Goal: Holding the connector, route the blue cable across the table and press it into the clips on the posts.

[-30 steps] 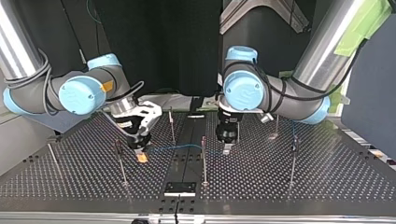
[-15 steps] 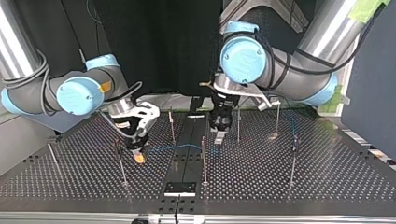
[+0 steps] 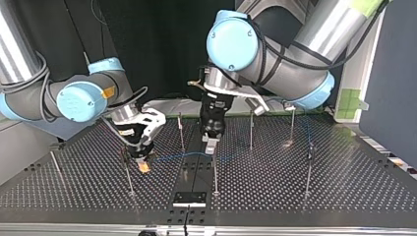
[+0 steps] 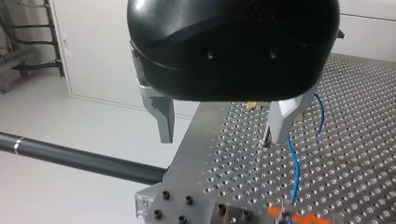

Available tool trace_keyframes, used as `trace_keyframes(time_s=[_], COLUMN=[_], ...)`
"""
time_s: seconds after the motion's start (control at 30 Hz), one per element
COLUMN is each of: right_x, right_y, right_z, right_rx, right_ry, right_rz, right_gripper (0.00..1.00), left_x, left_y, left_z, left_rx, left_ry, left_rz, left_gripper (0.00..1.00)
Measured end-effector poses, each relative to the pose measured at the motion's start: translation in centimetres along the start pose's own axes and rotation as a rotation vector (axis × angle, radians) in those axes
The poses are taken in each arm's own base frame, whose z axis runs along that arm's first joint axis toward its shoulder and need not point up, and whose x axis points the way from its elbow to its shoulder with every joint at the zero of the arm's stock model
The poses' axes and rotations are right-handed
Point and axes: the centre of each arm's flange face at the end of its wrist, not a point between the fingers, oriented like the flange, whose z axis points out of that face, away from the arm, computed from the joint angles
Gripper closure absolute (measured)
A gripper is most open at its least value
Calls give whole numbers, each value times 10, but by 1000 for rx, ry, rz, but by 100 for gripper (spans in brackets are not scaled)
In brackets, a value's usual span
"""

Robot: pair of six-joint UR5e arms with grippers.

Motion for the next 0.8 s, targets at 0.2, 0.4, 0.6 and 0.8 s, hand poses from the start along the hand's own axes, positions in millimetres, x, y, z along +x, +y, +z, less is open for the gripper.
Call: trace_keyframes(time_s=[0.2,0.4,0.6,0.8], right_x=[1,2,2,2], right_y=[2,4,5,6], right_z=[0,0,0,0], right_rx=[-4,-6,-7,-8], right_ry=[1,3,3,3], right_rz=[0,0,0,0], right_gripper=[100,100,100,100], left_x=[11,27,43,50], left_y=[-25,-50,-74,-70], left_z=[5,7,10,22], left_rx=[-2,-6,-11,-41], left_ry=[9,30,46,46], left_rz=[10,32,54,60], left_gripper=[0,0,0,0])
